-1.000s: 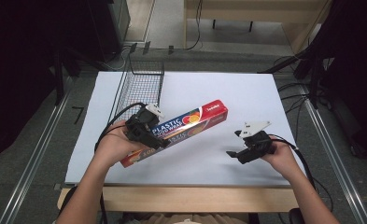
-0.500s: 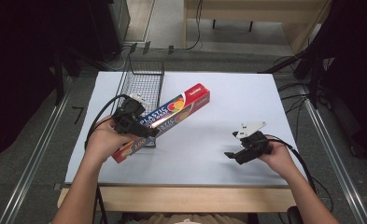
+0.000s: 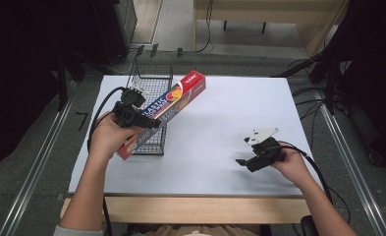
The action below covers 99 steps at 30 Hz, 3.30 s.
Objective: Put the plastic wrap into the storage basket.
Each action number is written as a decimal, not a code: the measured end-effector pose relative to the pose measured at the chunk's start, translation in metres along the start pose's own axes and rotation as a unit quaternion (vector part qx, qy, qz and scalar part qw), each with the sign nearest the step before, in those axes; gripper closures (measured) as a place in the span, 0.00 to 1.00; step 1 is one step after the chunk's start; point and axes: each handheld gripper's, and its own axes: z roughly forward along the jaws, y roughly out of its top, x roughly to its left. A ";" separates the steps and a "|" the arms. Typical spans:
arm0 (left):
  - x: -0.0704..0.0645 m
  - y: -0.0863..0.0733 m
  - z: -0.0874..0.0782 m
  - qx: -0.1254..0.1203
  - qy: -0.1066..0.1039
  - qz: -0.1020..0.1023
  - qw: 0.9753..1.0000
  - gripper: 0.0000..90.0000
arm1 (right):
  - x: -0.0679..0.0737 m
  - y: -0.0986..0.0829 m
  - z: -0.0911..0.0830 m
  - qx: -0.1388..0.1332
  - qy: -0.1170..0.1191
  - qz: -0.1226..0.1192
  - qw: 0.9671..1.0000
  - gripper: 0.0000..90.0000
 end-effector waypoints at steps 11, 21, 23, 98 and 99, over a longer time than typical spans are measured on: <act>0.020 0.022 0.000 -0.010 0.036 -0.053 0.998 0.44 | 0.001 0.000 -0.001 -0.004 -0.006 -0.001 1.000 0.22; 0.040 0.032 0.010 -0.004 0.088 -0.102 0.991 0.44 | 0.001 -0.001 0.001 0.001 -0.010 -0.004 1.000 0.22; 0.045 0.033 0.012 -0.006 0.091 -0.114 0.989 0.44 | 0.001 -0.002 0.001 0.000 -0.011 -0.007 1.000 0.22; 0.058 0.029 0.117 0.070 0.090 -0.197 0.974 0.39 | 0.003 -0.005 0.003 0.011 -0.005 -0.026 1.000 0.22; 0.058 0.029 0.116 0.069 0.087 -0.197 0.974 0.39 | 0.003 -0.005 0.003 0.012 -0.005 -0.026 1.000 0.22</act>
